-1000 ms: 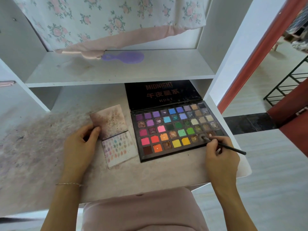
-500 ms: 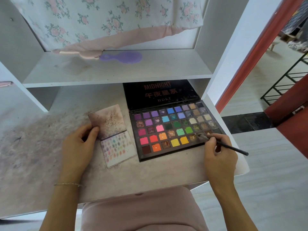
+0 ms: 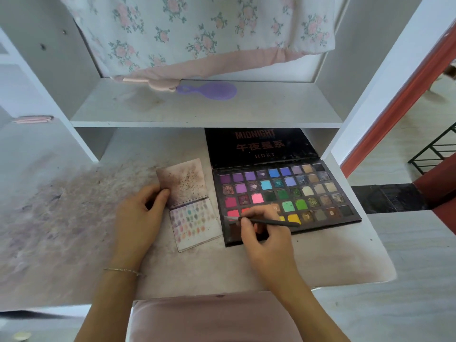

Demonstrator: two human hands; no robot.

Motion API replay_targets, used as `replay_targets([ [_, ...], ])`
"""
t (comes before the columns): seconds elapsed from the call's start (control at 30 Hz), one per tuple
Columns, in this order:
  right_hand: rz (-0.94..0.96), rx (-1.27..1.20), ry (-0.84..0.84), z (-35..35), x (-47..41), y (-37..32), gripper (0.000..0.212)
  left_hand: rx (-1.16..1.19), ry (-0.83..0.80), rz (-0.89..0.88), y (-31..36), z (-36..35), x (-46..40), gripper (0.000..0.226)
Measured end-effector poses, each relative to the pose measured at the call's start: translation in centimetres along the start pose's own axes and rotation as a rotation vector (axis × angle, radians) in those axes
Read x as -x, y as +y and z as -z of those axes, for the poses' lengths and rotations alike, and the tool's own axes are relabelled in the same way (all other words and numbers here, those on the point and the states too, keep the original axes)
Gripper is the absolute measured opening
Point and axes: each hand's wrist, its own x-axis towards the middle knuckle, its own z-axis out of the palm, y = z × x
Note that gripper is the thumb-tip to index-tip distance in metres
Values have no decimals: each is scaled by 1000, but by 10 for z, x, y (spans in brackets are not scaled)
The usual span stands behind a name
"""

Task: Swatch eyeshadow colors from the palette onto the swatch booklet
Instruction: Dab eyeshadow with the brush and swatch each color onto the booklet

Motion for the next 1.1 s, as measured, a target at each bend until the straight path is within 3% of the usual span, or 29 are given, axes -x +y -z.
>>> replay_targets([
  [0.3, 40, 169, -58, -23, -5, 2, 17, 22, -11, 31, 1, 0, -1, 17],
  [0.4, 64, 221, -74, -24, -5, 2, 8, 32, -15, 32, 1, 0, -2, 18],
  [1.1, 65, 295, -107, -26, -5, 1, 6, 16, 12, 20, 5, 1, -2, 14],
])
